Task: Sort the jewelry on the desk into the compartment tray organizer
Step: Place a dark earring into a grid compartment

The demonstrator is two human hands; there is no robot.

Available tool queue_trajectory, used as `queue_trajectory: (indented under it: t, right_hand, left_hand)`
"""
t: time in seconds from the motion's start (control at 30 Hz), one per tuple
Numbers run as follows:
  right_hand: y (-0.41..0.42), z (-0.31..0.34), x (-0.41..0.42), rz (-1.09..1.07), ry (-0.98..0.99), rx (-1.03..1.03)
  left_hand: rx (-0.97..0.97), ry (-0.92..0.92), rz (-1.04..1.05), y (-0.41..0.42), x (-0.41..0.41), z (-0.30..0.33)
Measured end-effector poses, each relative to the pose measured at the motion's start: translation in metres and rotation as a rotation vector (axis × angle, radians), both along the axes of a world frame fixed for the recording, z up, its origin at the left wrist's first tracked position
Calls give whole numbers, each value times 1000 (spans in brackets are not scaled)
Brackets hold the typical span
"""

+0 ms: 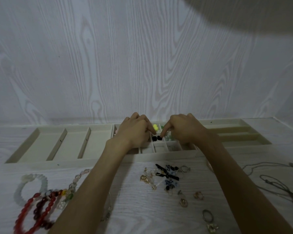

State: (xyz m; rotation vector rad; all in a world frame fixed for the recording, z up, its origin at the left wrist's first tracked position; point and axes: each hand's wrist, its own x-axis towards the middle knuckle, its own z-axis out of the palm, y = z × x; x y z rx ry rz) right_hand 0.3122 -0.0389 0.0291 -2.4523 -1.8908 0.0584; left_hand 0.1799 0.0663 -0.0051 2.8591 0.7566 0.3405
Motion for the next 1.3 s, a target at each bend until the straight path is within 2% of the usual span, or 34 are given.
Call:
queue_trajectory:
  t: [0.13, 0.3, 0.47, 0.73, 1.3]
  right_hand:
    - [0, 0, 0, 9, -22, 89]
    - [3, -8, -4, 27, -60, 51]
    - [8, -13, -4, -18, -36, 233]
    - [12, -26, -4, -4, -117, 249]
    - [9, -19, -5, -29, -12, 200]
  left_hand:
    - [22, -11, 12, -2, 0, -1]
    - [27, -12, 13, -3, -1, 0]
    - [15, 9, 13, -3, -1, 0]
    - [4, 12, 11, -3, -2, 2]
    - [-12, 5, 10, -2, -2, 1]
